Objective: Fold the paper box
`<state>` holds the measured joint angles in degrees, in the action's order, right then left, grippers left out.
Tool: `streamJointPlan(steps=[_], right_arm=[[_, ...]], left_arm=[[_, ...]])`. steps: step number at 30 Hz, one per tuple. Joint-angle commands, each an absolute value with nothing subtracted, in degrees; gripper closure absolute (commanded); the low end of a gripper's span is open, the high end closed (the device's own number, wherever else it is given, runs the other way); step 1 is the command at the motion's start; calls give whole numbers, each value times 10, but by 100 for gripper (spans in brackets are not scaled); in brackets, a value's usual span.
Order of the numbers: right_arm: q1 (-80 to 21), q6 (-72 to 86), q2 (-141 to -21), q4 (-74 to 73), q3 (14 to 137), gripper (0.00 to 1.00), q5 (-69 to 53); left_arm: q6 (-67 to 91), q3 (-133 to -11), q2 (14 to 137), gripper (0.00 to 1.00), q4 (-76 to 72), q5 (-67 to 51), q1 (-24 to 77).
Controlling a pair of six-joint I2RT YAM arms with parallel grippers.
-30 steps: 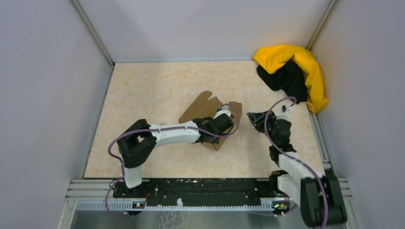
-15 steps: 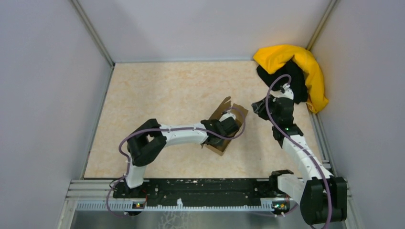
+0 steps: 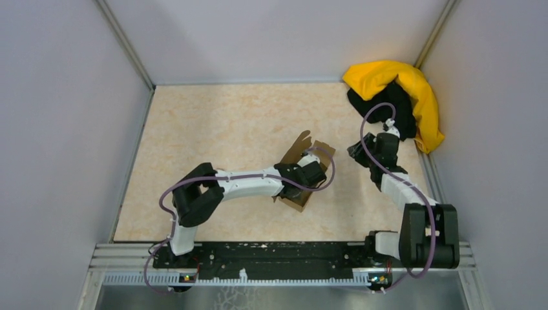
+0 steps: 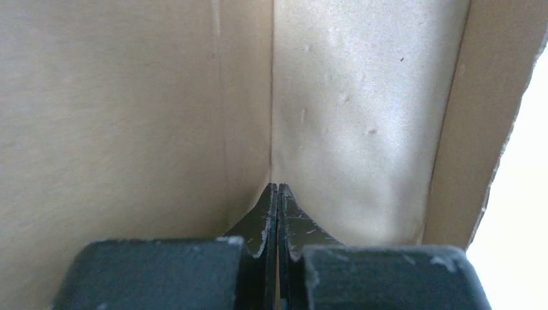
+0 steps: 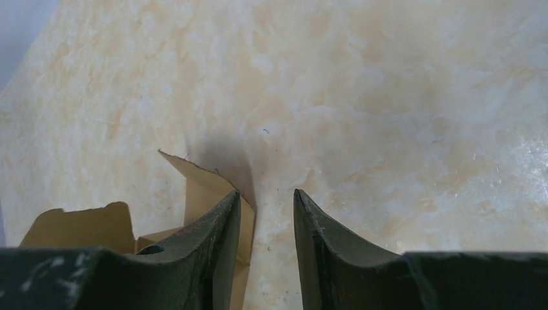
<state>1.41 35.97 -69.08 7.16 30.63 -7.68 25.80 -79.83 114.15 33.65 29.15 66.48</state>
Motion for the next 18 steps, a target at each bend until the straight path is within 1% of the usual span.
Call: streamJointPlan(steps=[1,10,18], right_arm=[[21,355,-754,149,349,64,-102],[21,345,-867,206,399,64,-127],[21,330,-963,251,445,69,-184]], left_arm=[[242,-812,1093,100,352,311,666],[231,-834,999,100,342,251,672],[296,-733,892,100,344,246,682]])
